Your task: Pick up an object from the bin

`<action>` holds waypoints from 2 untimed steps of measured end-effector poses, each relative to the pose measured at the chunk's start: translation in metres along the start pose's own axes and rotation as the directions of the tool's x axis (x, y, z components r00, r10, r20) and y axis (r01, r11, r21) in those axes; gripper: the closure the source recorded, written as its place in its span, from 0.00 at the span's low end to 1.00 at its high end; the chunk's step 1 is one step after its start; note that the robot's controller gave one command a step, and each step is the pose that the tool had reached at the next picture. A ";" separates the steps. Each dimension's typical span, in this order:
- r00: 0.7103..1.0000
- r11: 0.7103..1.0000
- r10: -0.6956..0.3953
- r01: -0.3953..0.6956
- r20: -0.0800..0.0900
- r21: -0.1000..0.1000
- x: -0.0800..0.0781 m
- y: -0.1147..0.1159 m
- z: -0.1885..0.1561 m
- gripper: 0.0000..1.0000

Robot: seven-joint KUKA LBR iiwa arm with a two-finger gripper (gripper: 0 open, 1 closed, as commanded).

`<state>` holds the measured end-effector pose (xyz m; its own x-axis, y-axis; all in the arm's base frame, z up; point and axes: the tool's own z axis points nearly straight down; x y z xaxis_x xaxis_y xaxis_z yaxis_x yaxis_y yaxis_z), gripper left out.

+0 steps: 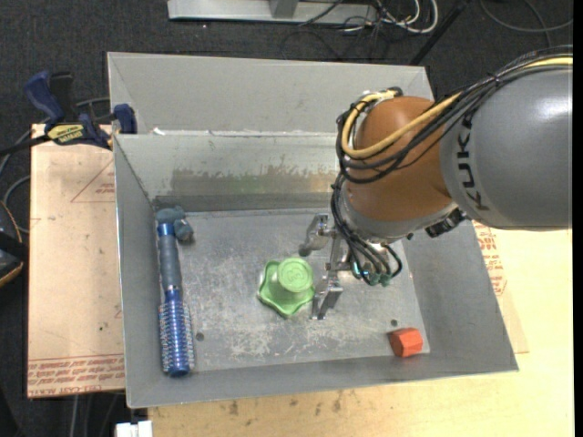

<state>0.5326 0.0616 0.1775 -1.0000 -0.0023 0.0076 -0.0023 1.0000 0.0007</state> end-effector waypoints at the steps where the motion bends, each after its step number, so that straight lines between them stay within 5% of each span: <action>1: 0.963 0.963 -0.269 0.269 0.023 0.005 -0.032 0.024 0.089 0.00; 2: 0.850 0.851 -0.525 0.525 0.027 0.008 -0.049 0.018 0.097 0.00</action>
Offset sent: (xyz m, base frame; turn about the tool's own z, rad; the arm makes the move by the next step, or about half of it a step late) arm 0.0292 0.0262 -0.1075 -0.2796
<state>0.5806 0.0794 0.0805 -0.8494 -0.5272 -0.0211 -0.5273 0.8497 -0.0038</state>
